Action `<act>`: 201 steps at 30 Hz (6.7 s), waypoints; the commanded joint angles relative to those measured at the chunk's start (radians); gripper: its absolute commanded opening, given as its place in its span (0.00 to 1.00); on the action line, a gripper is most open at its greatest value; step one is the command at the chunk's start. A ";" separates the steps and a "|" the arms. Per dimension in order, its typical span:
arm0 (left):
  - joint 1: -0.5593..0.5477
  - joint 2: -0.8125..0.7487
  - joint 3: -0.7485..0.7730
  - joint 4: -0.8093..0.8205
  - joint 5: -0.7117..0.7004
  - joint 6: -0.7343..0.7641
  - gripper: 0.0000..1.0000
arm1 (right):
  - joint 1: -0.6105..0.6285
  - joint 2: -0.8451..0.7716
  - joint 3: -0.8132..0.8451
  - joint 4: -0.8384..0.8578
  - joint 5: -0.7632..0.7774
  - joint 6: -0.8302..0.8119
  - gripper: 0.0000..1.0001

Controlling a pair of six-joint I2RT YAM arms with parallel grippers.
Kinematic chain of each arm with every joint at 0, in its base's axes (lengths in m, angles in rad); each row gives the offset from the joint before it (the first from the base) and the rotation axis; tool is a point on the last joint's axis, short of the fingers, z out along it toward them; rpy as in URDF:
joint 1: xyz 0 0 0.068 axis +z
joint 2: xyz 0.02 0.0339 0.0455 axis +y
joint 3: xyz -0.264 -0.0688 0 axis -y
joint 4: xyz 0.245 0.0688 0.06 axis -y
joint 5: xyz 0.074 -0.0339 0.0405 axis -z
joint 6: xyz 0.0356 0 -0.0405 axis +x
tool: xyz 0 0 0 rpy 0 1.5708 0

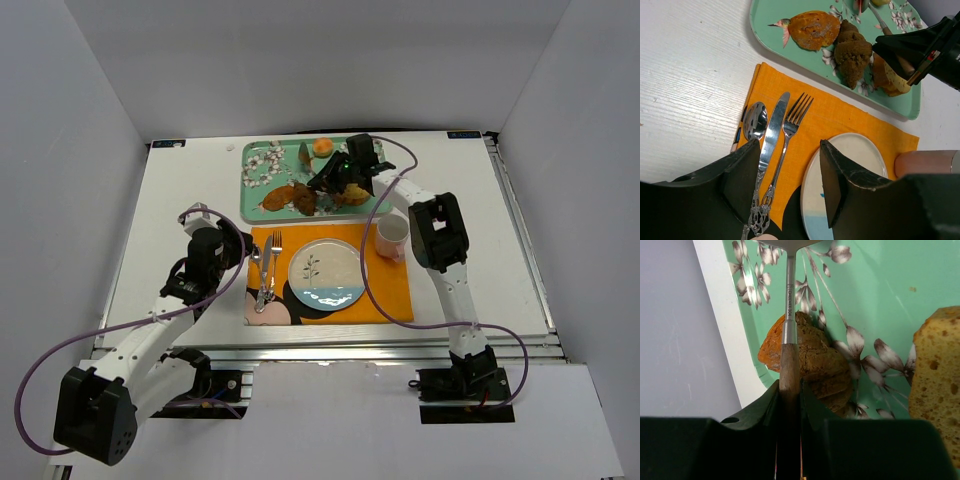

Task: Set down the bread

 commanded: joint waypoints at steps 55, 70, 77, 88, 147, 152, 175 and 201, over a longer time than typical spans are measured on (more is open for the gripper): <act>-0.001 -0.029 0.021 0.039 0.000 -0.003 0.61 | -0.236 -0.241 -0.212 -0.122 -0.106 -0.164 0.00; -0.001 -0.032 0.006 0.053 -0.002 -0.005 0.61 | -0.265 -0.189 -0.075 -0.327 -0.109 -0.377 0.00; -0.001 -0.031 0.006 0.054 0.000 -0.005 0.61 | -0.272 -0.172 -0.055 -0.364 -0.094 -0.408 0.00; -0.001 -0.026 0.007 0.053 -0.005 -0.006 0.61 | -0.273 -0.157 -0.069 -0.356 -0.114 -0.412 0.00; -0.001 -0.006 0.006 0.094 0.006 -0.006 0.61 | -0.296 -0.146 0.078 -0.565 0.078 -0.715 0.00; -0.001 -0.009 0.003 0.094 0.004 -0.008 0.61 | -0.296 -0.138 0.089 -0.583 0.097 -0.741 0.00; -0.001 -0.022 -0.007 0.097 0.001 -0.011 0.61 | -0.296 -0.134 0.104 -0.632 0.146 -0.811 0.00; -0.001 -0.039 -0.008 0.088 -0.006 -0.011 0.61 | -0.285 -0.101 0.147 -0.646 0.204 -0.873 0.00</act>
